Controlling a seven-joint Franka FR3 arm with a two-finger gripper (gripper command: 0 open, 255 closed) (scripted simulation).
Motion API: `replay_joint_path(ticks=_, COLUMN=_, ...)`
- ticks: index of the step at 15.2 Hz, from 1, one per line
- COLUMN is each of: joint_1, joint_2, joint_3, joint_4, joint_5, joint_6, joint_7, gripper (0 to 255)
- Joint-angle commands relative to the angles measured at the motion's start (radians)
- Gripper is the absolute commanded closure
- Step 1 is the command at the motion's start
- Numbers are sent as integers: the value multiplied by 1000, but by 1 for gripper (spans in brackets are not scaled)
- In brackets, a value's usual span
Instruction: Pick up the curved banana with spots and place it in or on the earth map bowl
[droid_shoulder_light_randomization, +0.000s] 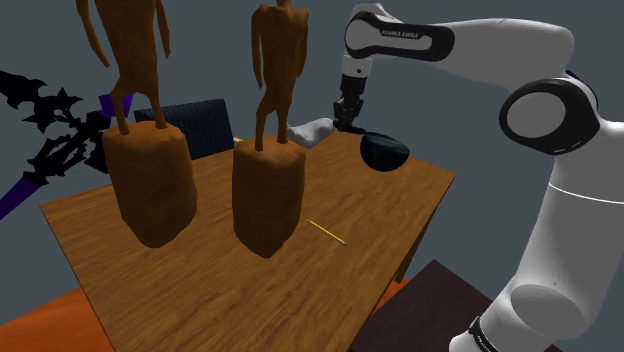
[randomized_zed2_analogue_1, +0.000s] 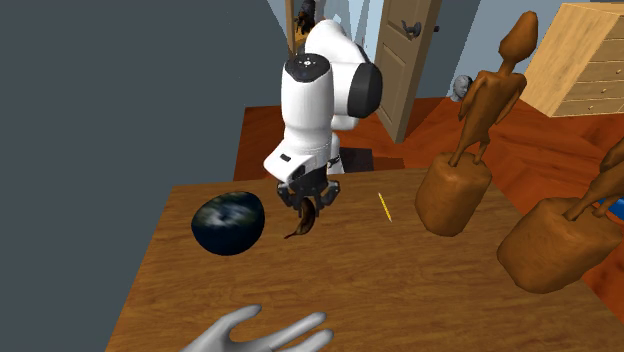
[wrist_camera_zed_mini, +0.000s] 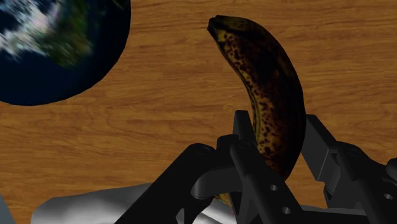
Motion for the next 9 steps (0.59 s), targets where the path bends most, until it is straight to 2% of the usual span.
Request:
replay_joint_path(ticks=1, joint_1=-1, joint_2=10, joint_3=-1, joint_4=41, joint_5=0, joint_6=-32, joint_7=-2, gripper=255)
replay_joint_path(ticks=7, joint_1=0, joint_2=45, joint_3=-1, joint_4=171, joint_5=0, joint_6=-126, joint_7=-2, gripper=255)
replay_joint_path(ticks=9, joint_1=-30, joint_2=43, joint_3=-16, joint_4=169, joint_5=3, joint_6=-127, joint_7=-46, gripper=255)
